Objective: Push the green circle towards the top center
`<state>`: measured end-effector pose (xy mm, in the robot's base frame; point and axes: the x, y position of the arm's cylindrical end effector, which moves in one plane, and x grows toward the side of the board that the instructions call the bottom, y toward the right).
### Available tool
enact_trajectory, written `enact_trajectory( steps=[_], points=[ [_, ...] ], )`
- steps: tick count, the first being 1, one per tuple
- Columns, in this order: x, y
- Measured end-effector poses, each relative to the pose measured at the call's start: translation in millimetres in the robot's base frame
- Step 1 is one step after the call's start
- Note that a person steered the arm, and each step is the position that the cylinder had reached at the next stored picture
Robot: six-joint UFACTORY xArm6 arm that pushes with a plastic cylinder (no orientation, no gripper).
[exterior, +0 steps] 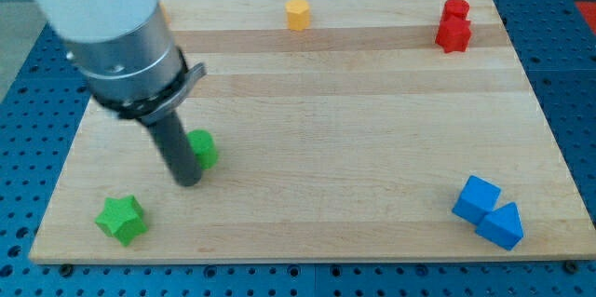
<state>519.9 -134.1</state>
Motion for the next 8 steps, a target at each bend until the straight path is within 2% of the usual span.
enact_trajectory(
  steps=[4, 5, 7, 8],
  points=[
    [-31, -17],
    [-75, 23],
    [-81, 37],
    [-96, 77]
  ],
)
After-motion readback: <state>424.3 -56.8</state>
